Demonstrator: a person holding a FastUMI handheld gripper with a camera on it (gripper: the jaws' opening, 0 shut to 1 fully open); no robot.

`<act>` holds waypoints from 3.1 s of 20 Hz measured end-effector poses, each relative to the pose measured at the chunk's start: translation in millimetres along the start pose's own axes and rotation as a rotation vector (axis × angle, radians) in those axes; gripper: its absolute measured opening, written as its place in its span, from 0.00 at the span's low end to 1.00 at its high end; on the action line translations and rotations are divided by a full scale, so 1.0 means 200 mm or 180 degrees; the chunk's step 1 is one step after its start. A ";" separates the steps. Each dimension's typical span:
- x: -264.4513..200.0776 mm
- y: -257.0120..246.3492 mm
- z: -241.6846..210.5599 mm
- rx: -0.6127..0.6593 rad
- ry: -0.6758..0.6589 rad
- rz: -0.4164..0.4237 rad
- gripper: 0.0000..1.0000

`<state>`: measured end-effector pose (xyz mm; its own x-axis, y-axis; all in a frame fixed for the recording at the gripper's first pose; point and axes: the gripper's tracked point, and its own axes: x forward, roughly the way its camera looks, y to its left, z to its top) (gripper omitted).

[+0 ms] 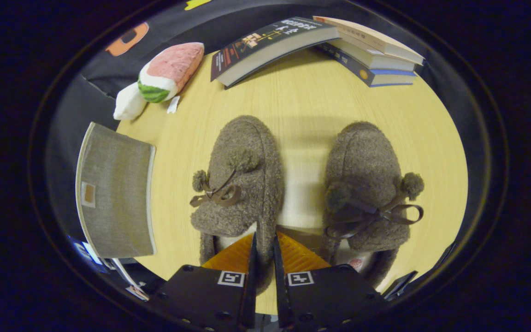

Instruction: Open the storage box then place both shoes into the box .Put the left shoe in first, then the right shoe, with the right side of both shoes facing outward in a uniform manner.

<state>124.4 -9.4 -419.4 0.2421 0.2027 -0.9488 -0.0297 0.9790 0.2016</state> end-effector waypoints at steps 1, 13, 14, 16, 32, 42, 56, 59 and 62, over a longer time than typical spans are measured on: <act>0.01 0.00 0.00 0.0051 -0.0002 0.0005 0.19; -0.21 0.11 -0.04 0.0271 -0.0117 0.0506 0.00; -0.26 0.13 -0.03 0.0307 -0.0145 0.0559 0.00; -0.36 0.18 0.00 0.0324 -0.0213 0.0610 0.00; -0.85 1.23 0.19 0.0108 -0.0516 0.1003 0.00; -0.31 1.80 -0.02 0.0060 -0.0032 0.0658 0.00; 0.32 1.84 -0.10 -0.0191 0.0189 -0.0334 0.01; 0.35 1.82 -0.11 -0.0190 0.0216 -0.0365 0.02; 0.30 1.81 -0.11 -0.0162 0.0214 -0.0314 0.20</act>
<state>106.3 357.2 -408.6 0.1809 0.1047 -0.9779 -0.0584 0.9937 0.0956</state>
